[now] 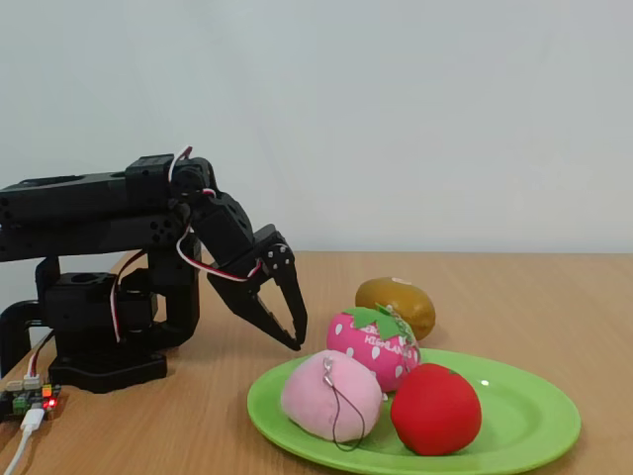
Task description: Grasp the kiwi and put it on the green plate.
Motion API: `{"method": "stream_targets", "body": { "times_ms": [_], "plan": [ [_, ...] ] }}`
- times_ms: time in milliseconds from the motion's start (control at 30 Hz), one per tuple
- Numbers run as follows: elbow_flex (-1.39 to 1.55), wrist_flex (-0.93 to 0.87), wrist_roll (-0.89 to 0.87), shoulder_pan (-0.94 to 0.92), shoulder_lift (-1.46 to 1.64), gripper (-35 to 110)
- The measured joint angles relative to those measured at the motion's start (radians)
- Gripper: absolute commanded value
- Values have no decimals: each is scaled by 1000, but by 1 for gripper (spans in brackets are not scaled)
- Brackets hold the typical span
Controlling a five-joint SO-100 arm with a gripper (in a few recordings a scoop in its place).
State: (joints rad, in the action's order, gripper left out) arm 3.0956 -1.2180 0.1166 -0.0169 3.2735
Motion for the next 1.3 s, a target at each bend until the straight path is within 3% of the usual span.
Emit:
{"method": "stream_targets", "body": {
  "times_ms": [1300],
  "plan": [
    [0,0,38,14,0,-8]
  ]
}}
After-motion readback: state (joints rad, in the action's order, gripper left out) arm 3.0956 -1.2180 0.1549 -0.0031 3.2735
